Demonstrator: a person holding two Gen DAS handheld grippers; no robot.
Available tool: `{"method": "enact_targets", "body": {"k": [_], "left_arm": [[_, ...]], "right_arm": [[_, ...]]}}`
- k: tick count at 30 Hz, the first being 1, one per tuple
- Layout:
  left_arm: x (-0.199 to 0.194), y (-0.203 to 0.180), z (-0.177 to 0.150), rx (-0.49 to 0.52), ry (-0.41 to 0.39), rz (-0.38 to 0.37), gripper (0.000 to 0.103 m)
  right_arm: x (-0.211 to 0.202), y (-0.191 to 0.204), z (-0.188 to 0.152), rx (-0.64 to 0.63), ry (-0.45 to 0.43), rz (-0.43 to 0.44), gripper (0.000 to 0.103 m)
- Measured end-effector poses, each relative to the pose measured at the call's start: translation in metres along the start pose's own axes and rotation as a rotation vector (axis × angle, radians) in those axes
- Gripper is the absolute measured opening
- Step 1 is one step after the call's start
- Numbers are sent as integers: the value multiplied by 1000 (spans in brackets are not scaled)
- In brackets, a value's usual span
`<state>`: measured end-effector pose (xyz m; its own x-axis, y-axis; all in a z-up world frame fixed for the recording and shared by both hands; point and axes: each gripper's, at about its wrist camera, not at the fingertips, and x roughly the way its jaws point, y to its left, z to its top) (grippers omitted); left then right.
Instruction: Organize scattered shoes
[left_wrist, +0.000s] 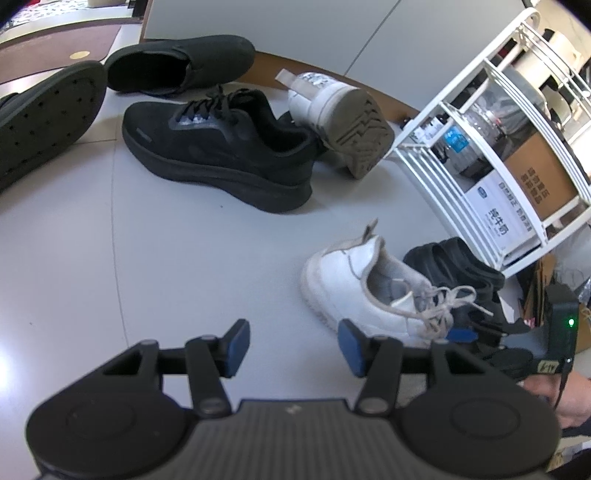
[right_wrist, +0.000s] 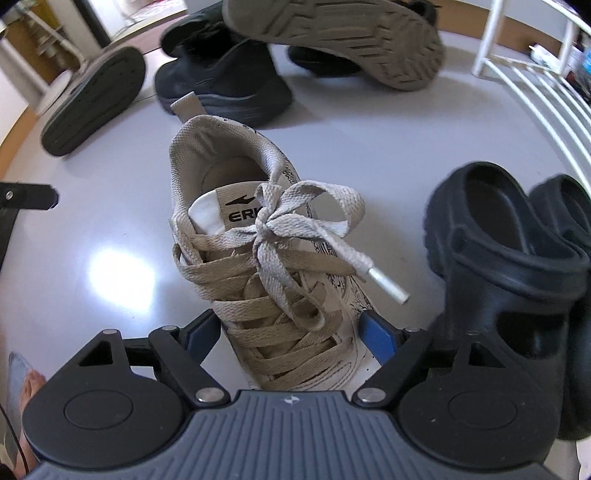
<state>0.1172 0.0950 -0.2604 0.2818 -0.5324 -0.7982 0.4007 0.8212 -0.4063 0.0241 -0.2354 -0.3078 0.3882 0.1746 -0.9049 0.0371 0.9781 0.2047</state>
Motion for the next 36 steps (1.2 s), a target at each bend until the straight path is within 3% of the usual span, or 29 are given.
{"method": "enact_targets", "body": {"k": [5,9,16,22,31,36], "left_arm": [[0,0,1,-1,1,2,57],[2,-2,1,4,5,0,57],[4,-3,0,5,15,-1,58],[4,-3,0,5,16,-1,58],[5,-2,-1,0,20,-1,58],[5,-3,-1,2,20,-1,58]], "right_arm": [[-1,-2,-3,2,-18,12,88],[2,3,2,-139,-41,36,91],[16,1,15,-258,-53,100,93],[15,0,11,-177,-81,73,87],[7,-14,6,10,-76,-58,84],[6,-10,7,-30,-108,-106,81]]}}
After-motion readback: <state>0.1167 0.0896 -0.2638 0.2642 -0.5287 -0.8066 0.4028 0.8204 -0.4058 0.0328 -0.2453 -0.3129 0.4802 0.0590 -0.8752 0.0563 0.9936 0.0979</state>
